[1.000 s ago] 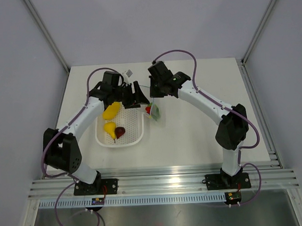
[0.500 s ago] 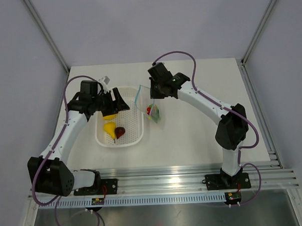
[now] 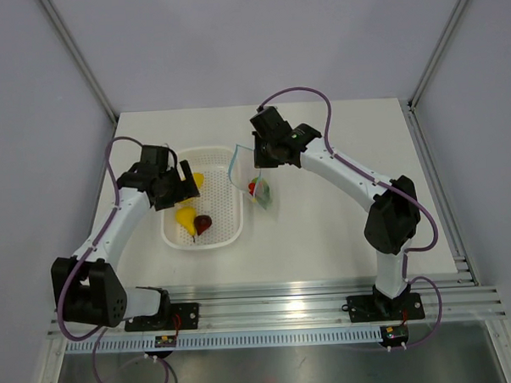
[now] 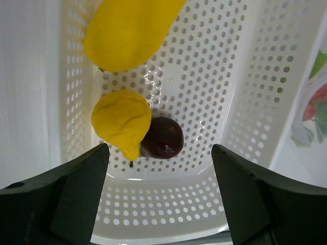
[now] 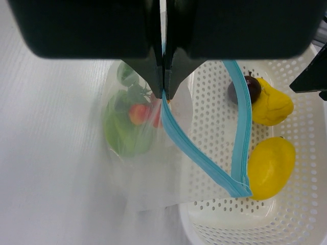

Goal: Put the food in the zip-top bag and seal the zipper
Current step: Pick up the fake fruit from the bin.

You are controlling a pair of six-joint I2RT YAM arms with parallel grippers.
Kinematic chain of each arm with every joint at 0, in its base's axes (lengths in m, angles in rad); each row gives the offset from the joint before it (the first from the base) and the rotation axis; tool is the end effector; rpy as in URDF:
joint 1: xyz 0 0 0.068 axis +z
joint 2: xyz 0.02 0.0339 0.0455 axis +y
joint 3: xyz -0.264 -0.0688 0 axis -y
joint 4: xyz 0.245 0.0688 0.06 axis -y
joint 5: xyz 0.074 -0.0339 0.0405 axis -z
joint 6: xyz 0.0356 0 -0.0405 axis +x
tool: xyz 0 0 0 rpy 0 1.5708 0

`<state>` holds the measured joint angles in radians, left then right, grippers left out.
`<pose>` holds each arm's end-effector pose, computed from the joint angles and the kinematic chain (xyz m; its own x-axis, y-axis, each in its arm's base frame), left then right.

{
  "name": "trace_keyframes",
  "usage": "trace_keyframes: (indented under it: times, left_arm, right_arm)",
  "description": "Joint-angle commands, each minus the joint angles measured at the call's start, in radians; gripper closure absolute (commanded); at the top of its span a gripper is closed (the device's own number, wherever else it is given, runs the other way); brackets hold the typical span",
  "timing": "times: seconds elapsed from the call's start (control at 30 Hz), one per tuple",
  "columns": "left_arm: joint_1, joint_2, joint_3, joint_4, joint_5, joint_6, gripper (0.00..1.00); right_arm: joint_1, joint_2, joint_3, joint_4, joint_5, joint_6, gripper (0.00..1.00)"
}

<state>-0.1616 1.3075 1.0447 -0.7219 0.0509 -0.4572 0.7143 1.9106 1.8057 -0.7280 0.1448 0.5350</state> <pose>0.2603 -0.0443 0.2714 -0.8210 -0.3128 -0.4776 -0.1939 0.9396 -0.2822 0.3293 0.2787 0.3156 -0.7740 -0.0034 -0.6332 -0.2095 0.9450 0.2511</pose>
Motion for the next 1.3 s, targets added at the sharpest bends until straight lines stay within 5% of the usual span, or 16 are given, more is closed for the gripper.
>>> trace_keyframes:
  times: [0.0, 0.23, 0.77, 1.27]
  left_arm:
    - [0.004, 0.03, 0.017, 0.006, -0.095, -0.009, 0.15]
    - [-0.015, 0.071, -0.009, 0.03, -0.057, 0.006, 0.25]
    - [-0.067, 0.147, -0.049, 0.03, -0.194, -0.061, 0.19]
    - [-0.09, 0.233, -0.071, 0.081, -0.217, -0.097, 0.27]
  right_arm:
    - [-0.004, -0.012, 0.007, 0.036, -0.004, -0.012, 1.0]
    - [-0.004, -0.015, 0.006, 0.033, -0.001, -0.012, 1.0]
    - [-0.003, -0.013, 0.015, 0.029, -0.005, -0.017, 1.0]
    - [-0.003, -0.016, 0.009, 0.029, -0.005, -0.018, 1.0]
